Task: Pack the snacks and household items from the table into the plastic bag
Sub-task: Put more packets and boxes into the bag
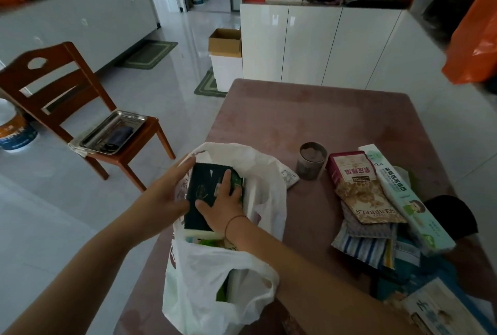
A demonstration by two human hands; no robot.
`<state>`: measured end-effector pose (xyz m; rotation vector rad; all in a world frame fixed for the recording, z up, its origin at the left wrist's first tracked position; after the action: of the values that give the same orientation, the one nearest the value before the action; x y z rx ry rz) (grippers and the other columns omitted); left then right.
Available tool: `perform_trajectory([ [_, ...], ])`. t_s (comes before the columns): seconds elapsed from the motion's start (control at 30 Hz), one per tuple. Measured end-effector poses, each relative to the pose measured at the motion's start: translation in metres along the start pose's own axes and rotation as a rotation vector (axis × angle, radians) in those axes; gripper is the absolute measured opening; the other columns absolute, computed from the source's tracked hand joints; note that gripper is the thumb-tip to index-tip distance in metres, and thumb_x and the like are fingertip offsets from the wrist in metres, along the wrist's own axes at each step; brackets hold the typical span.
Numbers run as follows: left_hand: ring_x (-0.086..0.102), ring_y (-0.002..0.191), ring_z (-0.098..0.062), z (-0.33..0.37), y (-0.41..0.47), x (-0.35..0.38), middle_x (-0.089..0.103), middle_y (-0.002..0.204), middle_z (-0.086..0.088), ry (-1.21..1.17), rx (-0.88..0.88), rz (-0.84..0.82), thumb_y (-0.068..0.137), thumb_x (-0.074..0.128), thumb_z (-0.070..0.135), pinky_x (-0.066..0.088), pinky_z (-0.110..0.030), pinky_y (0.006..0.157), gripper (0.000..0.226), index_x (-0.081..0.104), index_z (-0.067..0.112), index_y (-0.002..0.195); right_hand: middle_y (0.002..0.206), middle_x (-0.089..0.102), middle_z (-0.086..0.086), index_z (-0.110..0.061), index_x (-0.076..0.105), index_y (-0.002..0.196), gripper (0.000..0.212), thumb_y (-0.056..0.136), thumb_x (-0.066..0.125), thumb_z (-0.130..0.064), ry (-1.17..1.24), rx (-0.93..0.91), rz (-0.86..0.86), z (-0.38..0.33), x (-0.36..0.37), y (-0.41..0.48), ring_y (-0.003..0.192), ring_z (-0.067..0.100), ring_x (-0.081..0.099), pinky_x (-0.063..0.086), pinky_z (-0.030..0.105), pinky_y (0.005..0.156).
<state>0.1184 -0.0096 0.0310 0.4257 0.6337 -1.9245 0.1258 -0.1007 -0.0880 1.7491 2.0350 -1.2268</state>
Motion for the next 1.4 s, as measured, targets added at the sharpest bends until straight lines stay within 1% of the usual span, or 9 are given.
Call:
perform_trajectory([
  [0.2,0.025,0.126,-0.005,0.003,0.004,0.001,0.021,0.152,0.013,-0.048,0.021,0.004,0.085,0.057,-0.002,0.047,-0.021,0.084,0.075,0.024,0.032,0.144,0.158,-0.007,0.021,-0.027,-0.022,0.148,0.111,0.078,0.056,-0.065,-0.159,-0.026,0.056,0.009,0.011,0.011,0.146,0.04,0.009,0.022,0.047,0.116],
  [0.4,0.014,0.143,-0.02,-0.002,0.003,-0.003,0.015,0.155,0.011,-0.015,0.003,0.028,0.086,0.052,-0.008,0.03,-0.024,0.098,0.078,0.021,0.033,0.144,0.157,0.0,0.019,-0.019,-0.004,0.152,0.094,0.087,0.06,-0.043,-0.186,-0.064,0.079,0.001,0.024,0.011,0.144,0.039,0.014,0.02,0.044,0.119],
  [0.53,0.024,0.129,-0.007,0.002,0.003,0.0,0.021,0.145,0.019,-0.032,0.015,0.012,0.086,0.054,-0.004,0.045,-0.039,0.094,0.076,0.021,0.034,0.144,0.153,0.016,0.019,-0.011,0.014,0.149,0.087,0.084,0.064,-0.042,-0.18,-0.027,-0.009,0.003,0.026,0.008,0.139,0.035,0.027,0.028,0.042,0.116],
  [0.63,0.019,0.141,-0.018,0.0,0.004,-0.001,0.017,0.154,0.011,0.036,0.008,0.034,0.084,0.056,-0.006,0.036,-0.05,0.103,0.08,0.02,0.032,0.144,0.134,0.047,0.015,-0.01,0.042,0.134,0.056,0.087,0.064,-0.03,0.301,-0.077,-0.109,0.01,-0.011,0.005,0.115,0.031,0.056,0.049,0.045,0.099],
  [0.77,0.017,0.142,-0.022,0.003,0.005,0.002,0.015,0.155,0.009,0.054,0.023,0.044,0.083,0.055,-0.007,0.036,-0.049,0.104,0.081,0.02,0.032,0.144,0.103,0.064,0.008,-0.009,0.063,0.103,0.017,0.089,0.058,-0.017,0.297,-0.046,0.47,0.103,-0.162,-0.005,0.094,0.023,0.063,0.052,0.034,0.083],
  [0.83,0.017,0.142,-0.021,0.004,0.007,0.004,0.016,0.155,0.008,0.041,0.016,0.044,0.083,0.056,-0.008,0.034,-0.05,0.105,0.081,0.02,0.031,0.145,0.114,0.058,0.013,-0.008,0.061,0.106,0.025,0.085,0.061,-0.022,0.052,0.158,0.709,0.174,-0.222,-0.014,0.105,0.03,0.057,0.045,0.034,0.084],
  [1.0,0.015,0.143,-0.023,0.004,0.013,0.011,0.012,0.156,0.007,0.065,-0.007,0.039,0.082,0.056,-0.011,0.029,-0.051,0.109,0.085,0.019,0.032,0.145,0.143,0.031,0.019,-0.006,0.026,0.142,0.097,0.072,0.068,-0.057,-0.143,0.439,0.544,0.275,-0.232,0.005,0.132,0.037,0.033,0.032,0.044,0.107],
  [1.2,0.02,0.137,-0.01,0.008,0.015,0.017,0.017,0.154,0.01,0.128,0.015,0.065,0.083,0.06,-0.003,0.032,-0.042,0.108,0.084,0.018,0.035,0.145,0.154,0.008,0.018,-0.018,-0.002,0.151,0.121,0.065,0.071,-0.062,-0.096,0.524,0.577,0.295,-0.226,0.031,0.14,0.04,0.018,0.021,0.05,0.115],
  [1.4,0.018,0.136,-0.004,0.002,0.007,0.009,0.017,0.152,0.018,0.157,0.001,0.086,0.085,0.058,0.003,0.028,-0.038,0.11,0.081,0.016,0.037,0.145,0.149,0.019,0.027,-0.027,-0.005,0.15,0.116,0.068,0.073,-0.051,0.136,0.608,0.612,0.298,-0.212,0.041,0.138,0.045,0.023,0.018,0.056,0.114],
])
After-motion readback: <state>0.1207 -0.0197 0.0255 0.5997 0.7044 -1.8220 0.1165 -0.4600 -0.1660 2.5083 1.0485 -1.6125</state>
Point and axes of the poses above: each hand's wrist, its own y-axis towards the middle knuckle, its own x-axis out of the palm, z = x × y, the point moved 10 cm from there along y, towards the middle knuckle
